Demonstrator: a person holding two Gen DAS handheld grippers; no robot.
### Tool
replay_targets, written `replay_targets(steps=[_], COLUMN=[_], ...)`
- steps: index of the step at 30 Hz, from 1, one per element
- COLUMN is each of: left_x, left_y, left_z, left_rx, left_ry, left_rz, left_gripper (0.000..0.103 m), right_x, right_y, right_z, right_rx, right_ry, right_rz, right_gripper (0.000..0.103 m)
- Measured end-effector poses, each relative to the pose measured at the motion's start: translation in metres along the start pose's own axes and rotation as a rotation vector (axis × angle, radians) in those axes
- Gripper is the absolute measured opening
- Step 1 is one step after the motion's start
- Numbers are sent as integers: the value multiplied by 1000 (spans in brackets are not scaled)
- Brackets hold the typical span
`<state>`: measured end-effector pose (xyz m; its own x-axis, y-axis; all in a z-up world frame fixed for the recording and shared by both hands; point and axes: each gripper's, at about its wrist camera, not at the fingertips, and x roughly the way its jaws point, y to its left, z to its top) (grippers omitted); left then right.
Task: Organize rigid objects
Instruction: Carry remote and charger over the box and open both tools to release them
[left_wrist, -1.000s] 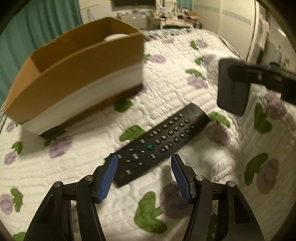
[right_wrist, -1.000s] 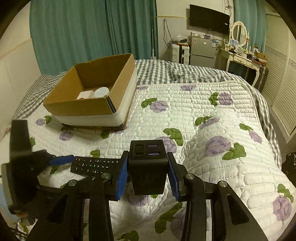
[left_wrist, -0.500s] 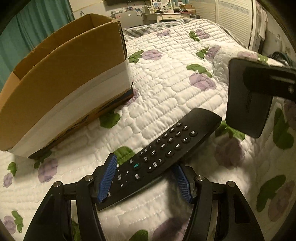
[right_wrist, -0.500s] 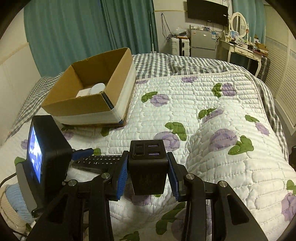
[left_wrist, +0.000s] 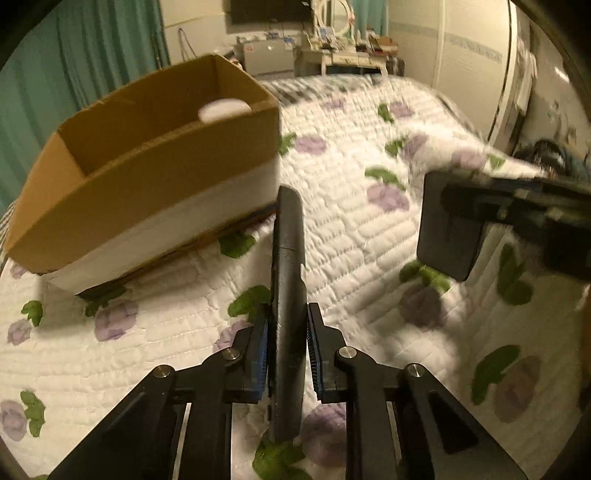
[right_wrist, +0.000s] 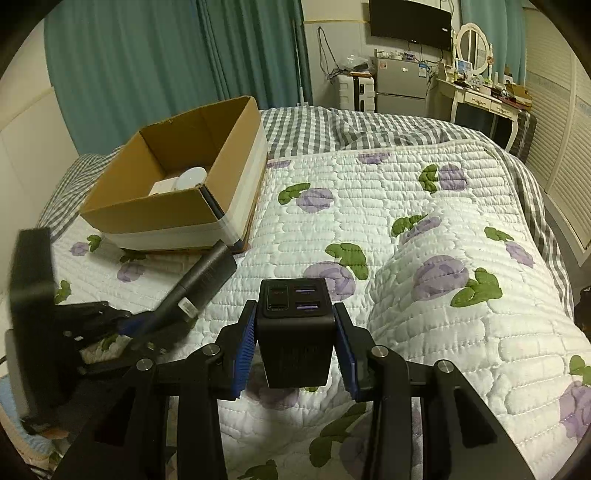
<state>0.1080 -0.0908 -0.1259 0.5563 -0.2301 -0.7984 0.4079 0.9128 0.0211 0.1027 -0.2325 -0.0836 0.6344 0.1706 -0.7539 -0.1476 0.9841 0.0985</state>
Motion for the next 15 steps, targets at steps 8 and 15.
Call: replay_targets(steps=[8, 15], left_x=[-43, -90], left_y=[14, 28], left_z=[1, -4], left_rx=[-90, -168], left_ry=[-79, -148], left_rz=[0, -13], left_gripper=[18, 18], right_x=[-24, -55], right_y=[15, 32], right_z=[6, 9], right_rx=[-40, -67], right_ry=[-61, -105], right_rz=[-15, -5], right_gripper=[39, 39])
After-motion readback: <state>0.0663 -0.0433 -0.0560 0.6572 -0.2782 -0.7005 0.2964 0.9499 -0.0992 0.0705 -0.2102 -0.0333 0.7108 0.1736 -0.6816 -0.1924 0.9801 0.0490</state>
